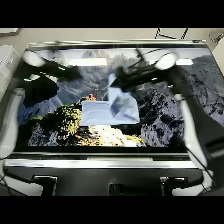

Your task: Fold the clothes and pants, and hang the long-sleeved shirts on hangers.

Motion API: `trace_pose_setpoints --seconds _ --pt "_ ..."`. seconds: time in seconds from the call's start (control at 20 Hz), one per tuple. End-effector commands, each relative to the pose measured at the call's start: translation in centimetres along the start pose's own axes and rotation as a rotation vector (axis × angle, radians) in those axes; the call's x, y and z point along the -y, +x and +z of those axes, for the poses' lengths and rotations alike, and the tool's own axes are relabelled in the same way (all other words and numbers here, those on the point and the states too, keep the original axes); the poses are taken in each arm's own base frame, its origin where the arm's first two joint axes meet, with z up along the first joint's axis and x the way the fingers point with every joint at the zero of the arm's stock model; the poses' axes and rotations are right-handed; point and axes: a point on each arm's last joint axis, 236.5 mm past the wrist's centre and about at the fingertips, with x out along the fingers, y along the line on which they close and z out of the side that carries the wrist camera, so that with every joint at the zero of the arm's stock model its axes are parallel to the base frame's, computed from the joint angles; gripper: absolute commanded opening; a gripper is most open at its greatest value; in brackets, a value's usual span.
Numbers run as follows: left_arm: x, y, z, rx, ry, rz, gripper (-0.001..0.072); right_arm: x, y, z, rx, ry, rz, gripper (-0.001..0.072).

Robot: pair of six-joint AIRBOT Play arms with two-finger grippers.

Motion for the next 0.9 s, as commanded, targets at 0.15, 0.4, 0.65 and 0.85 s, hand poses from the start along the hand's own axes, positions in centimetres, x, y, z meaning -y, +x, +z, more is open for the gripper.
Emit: trace_pose_setpoints --seconds 0.15,0.4,0.65,0.85 --pt "-2.1 -17.0 3.2 0.261 0.086 0.141 0.0026 1.5 18.7 -6.4 -0.210 0.297 0.167 0.0638" --pt "-3.2 -17.3 1.5 0.194 0.119 0.200 0.0026 4.1 12.4 -2.4 -0.202 0.229 0.189 0.0675" --pt "-3.8 -17.5 1.5 0.192 0.122 0.226 0.0026 21.8 -7.8 1.8 -0.086 0.261 -0.423 0.0674" --pt "-3.5 -17.4 1.4 0.190 0.123 0.220 0.0026 27.1 -9.6 -1.0 -0.144 0.356 -0.447 0.0662"
